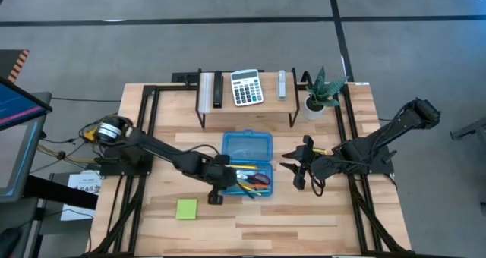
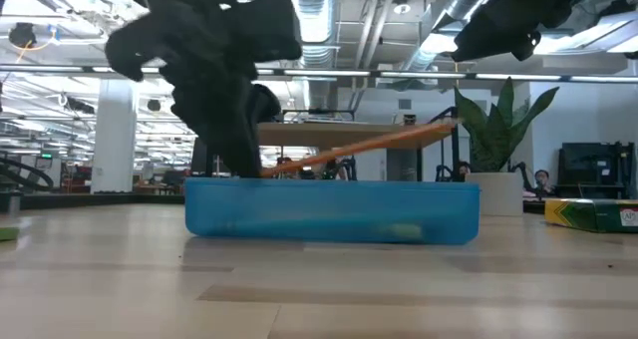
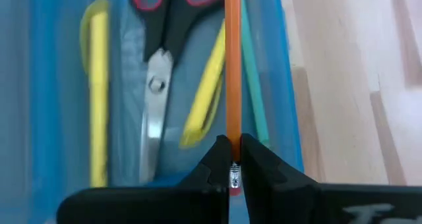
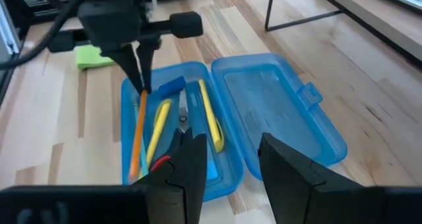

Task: Pack school essentials
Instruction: Put the orange pencil into the blue supply box, then put the yellow crayon box into the blue supply box

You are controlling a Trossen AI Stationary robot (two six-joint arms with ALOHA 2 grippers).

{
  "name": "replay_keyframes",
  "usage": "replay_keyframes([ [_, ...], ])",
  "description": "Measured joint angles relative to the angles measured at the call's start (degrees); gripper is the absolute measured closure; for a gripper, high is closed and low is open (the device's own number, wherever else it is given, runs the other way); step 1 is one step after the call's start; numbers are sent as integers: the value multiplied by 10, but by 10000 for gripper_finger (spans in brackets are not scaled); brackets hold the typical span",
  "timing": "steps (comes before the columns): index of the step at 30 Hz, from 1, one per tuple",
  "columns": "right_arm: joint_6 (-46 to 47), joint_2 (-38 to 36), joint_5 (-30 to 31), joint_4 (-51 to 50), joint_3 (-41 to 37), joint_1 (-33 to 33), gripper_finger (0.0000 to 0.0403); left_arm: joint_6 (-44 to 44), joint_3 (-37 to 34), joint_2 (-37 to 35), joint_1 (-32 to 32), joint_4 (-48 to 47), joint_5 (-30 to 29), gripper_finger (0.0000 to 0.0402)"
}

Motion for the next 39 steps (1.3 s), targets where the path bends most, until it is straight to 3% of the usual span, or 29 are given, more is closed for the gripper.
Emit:
replay_keyframes([
  [4, 0, 0, 0, -2, 0, 0, 243, -8, 14, 13, 7, -4, 0, 389],
  [13, 4, 0, -1, 2, 0, 0, 243, -20, 14, 13, 14, -18, -13, 291],
  [17, 4, 0, -2, 1, 0, 0, 243, -16, 13, 6, 14, -25, -16, 272],
  [27, 6, 0, -2, -10, 0, 0, 243, 27, -2, -61, 3, 30, 5, 290],
  [39, 6, 0, -2, -9, 0, 0, 243, 3, -164, -185, -10, 245, 6, 320],
])
